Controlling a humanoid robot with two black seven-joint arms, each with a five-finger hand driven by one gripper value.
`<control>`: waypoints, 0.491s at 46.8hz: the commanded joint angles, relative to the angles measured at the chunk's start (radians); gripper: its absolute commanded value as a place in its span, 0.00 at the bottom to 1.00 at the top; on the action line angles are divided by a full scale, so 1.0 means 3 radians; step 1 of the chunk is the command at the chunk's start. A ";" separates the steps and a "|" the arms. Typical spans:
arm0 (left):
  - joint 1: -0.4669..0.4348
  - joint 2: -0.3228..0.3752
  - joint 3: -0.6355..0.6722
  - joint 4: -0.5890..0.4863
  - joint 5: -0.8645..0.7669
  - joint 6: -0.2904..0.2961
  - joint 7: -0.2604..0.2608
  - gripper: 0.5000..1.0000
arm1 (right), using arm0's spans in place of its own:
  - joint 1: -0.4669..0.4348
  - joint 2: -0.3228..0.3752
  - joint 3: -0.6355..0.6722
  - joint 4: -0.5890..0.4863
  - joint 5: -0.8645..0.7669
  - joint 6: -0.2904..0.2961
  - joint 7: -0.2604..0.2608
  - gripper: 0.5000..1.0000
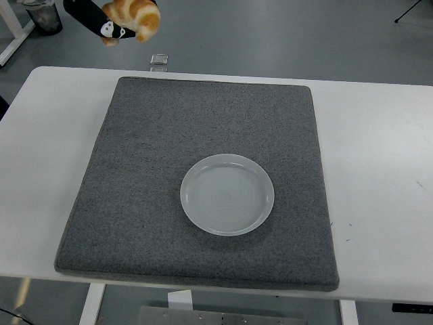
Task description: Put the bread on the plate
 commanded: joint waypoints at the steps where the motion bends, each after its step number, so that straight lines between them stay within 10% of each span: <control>1: 0.0005 -0.0024 -0.0038 -0.0067 -0.0002 -0.0038 -0.0011 0.00 | 0.0000 0.0000 -0.0002 0.0000 0.0000 -0.0001 0.0000 0.91; 23: 0.0010 -0.0408 -0.0043 -0.0241 -0.0002 -0.0027 -0.0134 0.00 | 0.0000 0.0000 -0.0002 0.0000 0.0000 -0.0001 0.0000 0.90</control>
